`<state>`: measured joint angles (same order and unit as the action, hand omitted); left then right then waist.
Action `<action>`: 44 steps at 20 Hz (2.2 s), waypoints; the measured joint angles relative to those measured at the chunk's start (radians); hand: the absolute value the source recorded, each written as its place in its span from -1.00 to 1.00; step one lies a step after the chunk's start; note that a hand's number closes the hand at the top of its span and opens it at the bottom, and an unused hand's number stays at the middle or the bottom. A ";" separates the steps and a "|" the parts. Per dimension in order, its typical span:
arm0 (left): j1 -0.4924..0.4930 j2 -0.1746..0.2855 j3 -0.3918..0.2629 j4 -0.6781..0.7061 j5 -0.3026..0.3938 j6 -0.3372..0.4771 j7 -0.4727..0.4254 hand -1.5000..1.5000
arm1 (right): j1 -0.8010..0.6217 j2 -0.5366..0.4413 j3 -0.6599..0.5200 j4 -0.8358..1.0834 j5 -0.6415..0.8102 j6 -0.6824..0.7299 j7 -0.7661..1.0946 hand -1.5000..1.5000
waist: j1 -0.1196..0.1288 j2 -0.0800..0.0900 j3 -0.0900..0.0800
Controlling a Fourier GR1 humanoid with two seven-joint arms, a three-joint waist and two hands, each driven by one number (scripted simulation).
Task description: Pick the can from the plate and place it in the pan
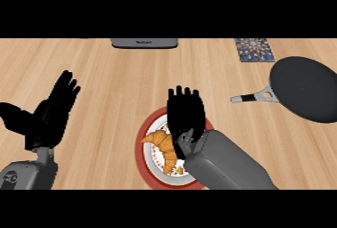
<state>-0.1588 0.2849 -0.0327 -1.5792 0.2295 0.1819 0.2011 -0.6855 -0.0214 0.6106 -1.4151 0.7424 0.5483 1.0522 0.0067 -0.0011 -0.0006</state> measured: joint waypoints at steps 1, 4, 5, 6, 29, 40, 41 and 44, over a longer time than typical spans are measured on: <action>-0.004 -0.005 -0.002 0.003 -0.006 0.004 0.001 0.00 | 0.000 0.001 -0.009 0.016 0.009 0.001 -0.006 -1.00 | -0.001 0.000 0.000; -0.016 -0.016 -0.006 0.003 -0.019 0.006 0.013 0.00 | 0.001 0.005 -0.022 0.060 0.029 -0.008 -0.027 -1.00 | -0.001 0.001 0.000; -0.024 -0.011 0.001 0.002 -0.018 0.003 0.024 0.00 | 0.010 0.006 -0.017 0.061 0.033 -0.015 -0.028 -1.00 | -0.001 0.001 0.000; -0.026 -0.005 0.016 0.005 -0.010 -0.007 0.025 0.00 | 0.012 0.007 -0.026 0.063 0.038 -0.010 -0.036 -1.00 | -0.002 0.001 0.000; -0.006 -0.053 0.067 -0.003 -0.051 -0.063 0.021 0.00 | 0.019 0.020 -0.016 0.369 0.072 -0.215 -0.197 1.00 | 0.003 0.002 0.000; -0.004 -0.067 0.078 -0.024 -0.073 -0.084 0.040 0.00 | -0.026 0.012 0.024 0.474 0.060 -0.360 -0.303 1.00 | 0.002 -0.004 -0.002; -0.005 -0.069 0.082 -0.028 -0.070 -0.085 0.046 0.00 | -0.027 0.011 0.030 0.474 0.059 -0.376 -0.303 1.00 | 0.002 -0.004 -0.002; -0.009 -0.077 0.088 -0.002 -0.076 -0.090 0.027 0.00 | -0.025 0.005 0.032 0.451 0.089 -0.410 -0.304 1.00 | -0.002 -0.002 -0.001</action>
<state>-0.1676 0.2084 0.0550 -1.5808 0.1532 0.0918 0.2276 -0.7102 -0.0161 0.6425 -0.9643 0.8318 0.1383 0.7486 0.0051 -0.0028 -0.0018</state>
